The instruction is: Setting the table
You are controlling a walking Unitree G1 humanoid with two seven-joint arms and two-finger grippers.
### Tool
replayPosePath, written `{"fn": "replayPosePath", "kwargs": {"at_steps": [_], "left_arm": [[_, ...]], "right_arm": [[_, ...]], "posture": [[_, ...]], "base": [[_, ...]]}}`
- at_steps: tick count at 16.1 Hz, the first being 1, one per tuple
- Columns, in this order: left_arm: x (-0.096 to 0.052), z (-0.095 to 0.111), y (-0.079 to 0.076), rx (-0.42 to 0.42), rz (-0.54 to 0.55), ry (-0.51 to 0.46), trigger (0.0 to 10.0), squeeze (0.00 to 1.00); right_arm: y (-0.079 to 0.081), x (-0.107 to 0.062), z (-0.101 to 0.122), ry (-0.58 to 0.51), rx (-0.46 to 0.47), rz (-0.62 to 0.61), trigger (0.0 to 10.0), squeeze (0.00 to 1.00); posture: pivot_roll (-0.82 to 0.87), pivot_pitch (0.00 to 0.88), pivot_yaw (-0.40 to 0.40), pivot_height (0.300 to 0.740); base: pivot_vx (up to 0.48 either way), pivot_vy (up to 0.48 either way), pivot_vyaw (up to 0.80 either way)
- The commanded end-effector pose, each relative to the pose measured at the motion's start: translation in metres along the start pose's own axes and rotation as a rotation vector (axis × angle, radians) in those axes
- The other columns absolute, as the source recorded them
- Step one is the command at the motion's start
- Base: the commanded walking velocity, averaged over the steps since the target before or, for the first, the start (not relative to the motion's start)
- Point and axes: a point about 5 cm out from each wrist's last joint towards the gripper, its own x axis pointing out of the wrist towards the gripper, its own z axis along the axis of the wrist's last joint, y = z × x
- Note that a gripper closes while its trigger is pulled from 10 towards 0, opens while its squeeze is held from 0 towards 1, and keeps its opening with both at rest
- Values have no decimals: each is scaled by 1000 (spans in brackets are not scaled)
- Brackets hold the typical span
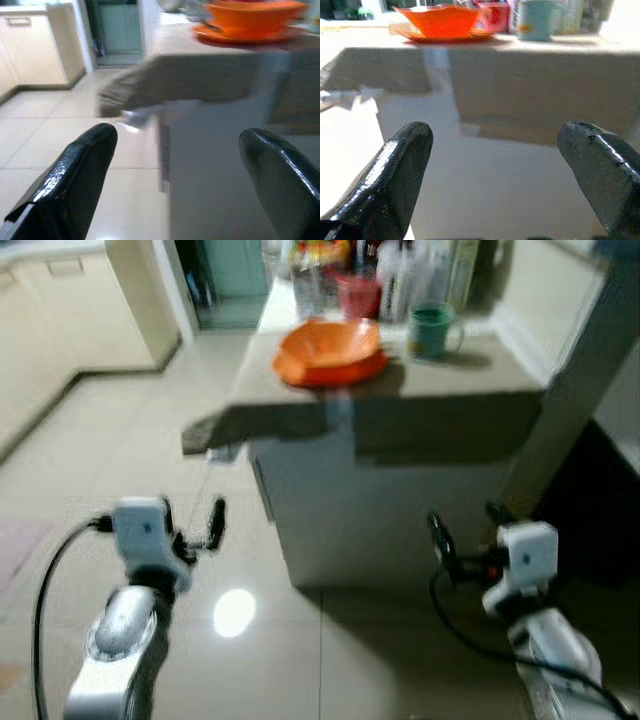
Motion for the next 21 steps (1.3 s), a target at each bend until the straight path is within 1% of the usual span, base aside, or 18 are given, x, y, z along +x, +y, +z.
{"fn": "replayPosePath", "kwargs": {"at_steps": [1,2,4,6,9,10,11,12,15,18,21], "left_arm": [[6,6,2,13,1,-18,10000,0],[6,6,2,13,1,-18,10000,0],[14,7,3,33,8,-27,10000,0],[15,7,3,34,13,-25,10000,0],[18,7,2,29,12,-20,10000,0],[17,9,-2,35,-12,-35,10000,0],[17,9,-2,35,-12,-35,10000,0],[14,10,-8,27,-55,-48,10000,0],[13,12,-18,33,-114,-61,10000,0],[17,13,-18,25,-107,-69,10000,0],[17,13,-19,7,-106,-65,10000,0]], "right_arm": [[1,1,4,-17,4,8,10000,0],[1,1,4,-17,4,8,10000,0],[3,4,5,-26,-1,15,10000,0],[4,5,5,-26,-1,17,10000,0],[7,7,4,-24,-6,18,10000,0],[6,7,4,-23,-9,10,10000,0],[6,7,4,-23,-9,10,10000,0],[5,8,2,-21,-11,2,10000,0],[5,9,2,-29,-19,-3,10000,0],[11,12,2,-39,-19,1,10000,0],[13,13,1,-30,-15,2,10000,0]], "posture": [[-158,15,111,740],[-158,15,111,740],[-159,15,111,740],[-161,12,109,740],[-163,13,108,740],[-168,16,107,740],[-168,16,107,740],[-168,16,107,740],[-168,18,110,740],[-164,22,116,740],[-163,29,122,740]], "base": [[0,-450,0],[0,-450,0],[0,-437,0],[0,-338,0],[0,0,0],[0,0,0],[0,0,0],[0,0,0],[480,0,0],[480,0,0],[480,0,-677]]}}
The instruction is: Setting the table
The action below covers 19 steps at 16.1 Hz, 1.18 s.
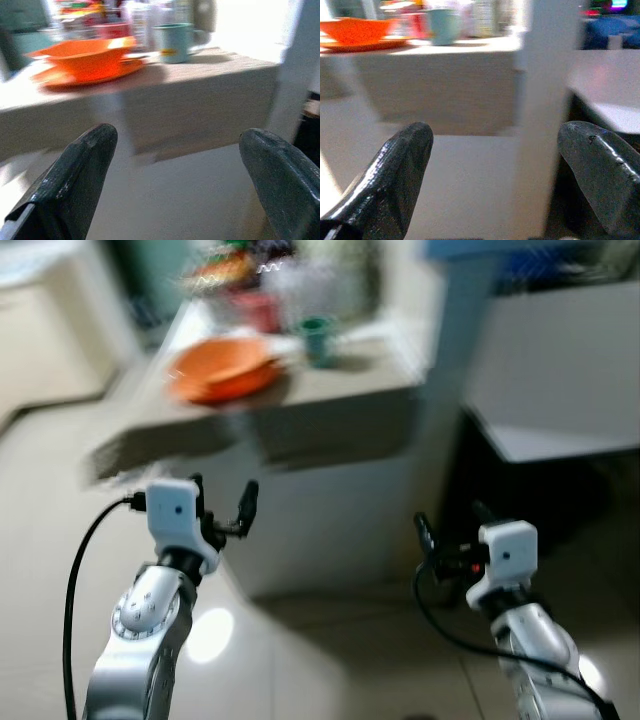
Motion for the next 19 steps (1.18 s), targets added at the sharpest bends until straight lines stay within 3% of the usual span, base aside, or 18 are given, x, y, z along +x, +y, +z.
{"fn": "replayPosePath", "kwargs": {"at_steps": [1,15,19], "left_arm": [[3,1,0,-10,8,2,10000,0],[2,4,-6,7,32,-25,10000,0],[8,14,-3,83,37,-27,10000,0]], "right_arm": [[0,2,1,-2,-19,-4,10000,0],[6,8,-3,11,-21,24,10000,0],[6,5,-3,12,-21,22,10000,0]], "posture": [[-163,31,119,740],[-146,38,113,740],[-146,44,118,740]], "base": [[480,0,-719],[465,0,-46],[0,0,0]]}}
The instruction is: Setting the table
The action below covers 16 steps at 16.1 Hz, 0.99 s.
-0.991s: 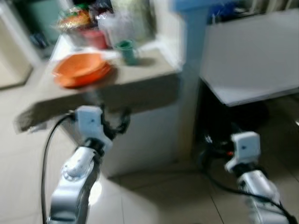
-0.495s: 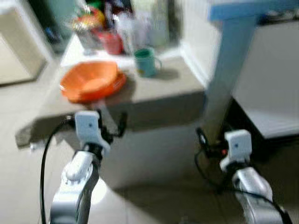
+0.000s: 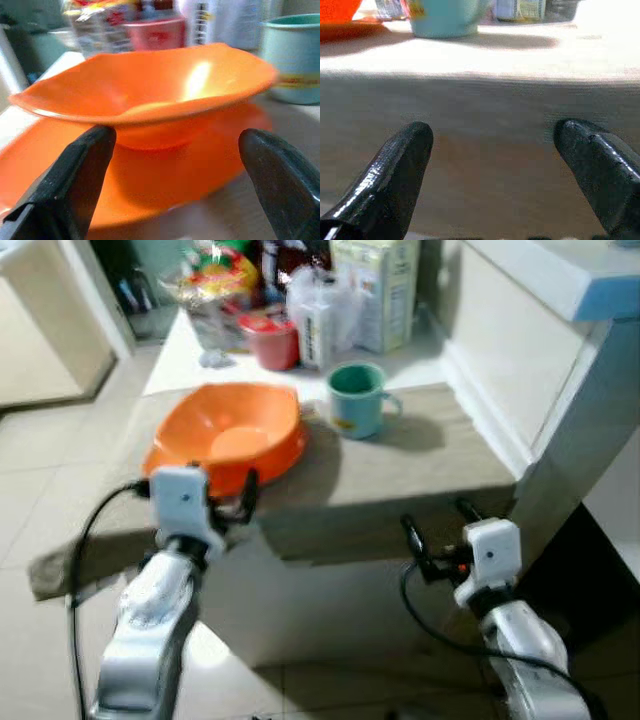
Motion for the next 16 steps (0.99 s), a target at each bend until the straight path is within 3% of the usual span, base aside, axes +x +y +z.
{"fn": "replayPosePath", "kwargs": {"at_steps": [1,7,10,13,16], "left_arm": [[-3,2,10,19,27,10,10000,0],[2,7,20,60,39,27,10000,0],[10,19,25,30,62,6,10000,0],[7,18,24,-9,73,-19,10000,0],[2,11,15,-55,75,-12,10000,0]], "right_arm": [[-3,2,3,-6,-1,-25,10000,0],[-1,0,1,-3,6,-31,10000,0],[-3,2,4,-16,13,-48,10000,0],[-2,4,3,-15,12,-48,10000,0],[-3,4,2,-12,9,-35,10000,0]], "posture": [[-146,44,122,740],[-146,51,133,740],[-145,48,137,740],[-149,38,136,740],[-151,28,129,740]], "base": [[0,0,0],[0,0,0],[0,0,0],[0,0,0],[0,-454,0]]}}
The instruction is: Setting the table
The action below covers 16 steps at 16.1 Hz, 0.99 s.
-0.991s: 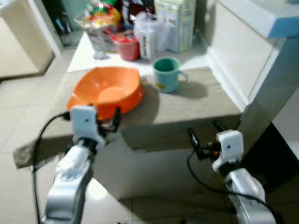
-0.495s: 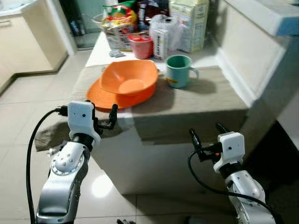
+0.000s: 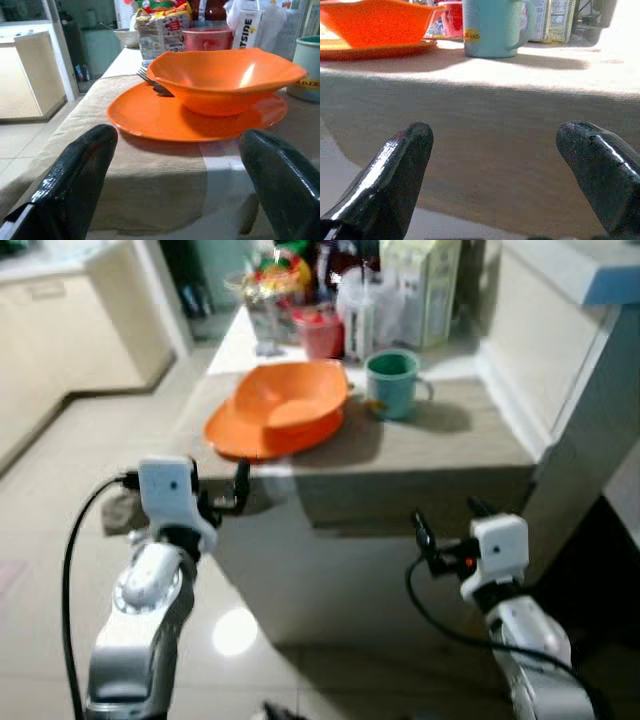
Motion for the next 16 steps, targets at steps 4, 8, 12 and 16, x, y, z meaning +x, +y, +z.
{"fn": "replayPosePath", "kwargs": {"at_steps": [4,8,12,16], "left_arm": [[2,7,-1,5,20,-38,10000,0],[3,7,-1,17,23,-42,10000,0],[4,6,-3,26,18,-42,10000,0],[4,6,-7,38,13,-48,10000,0]], "right_arm": [[-1,1,-1,7,5,7,10000,0],[-2,2,0,8,2,3,10000,0],[-4,11,9,-14,12,-8,10000,0],[-11,30,24,-67,14,-24,10000,0]], "posture": [[-149,20,119,740],[-149,21,118,740],[-152,23,118,740],[-138,19,107,740]], "base": [[131,-322,0],[0,0,0],[0,0,0],[0,0,0]]}}
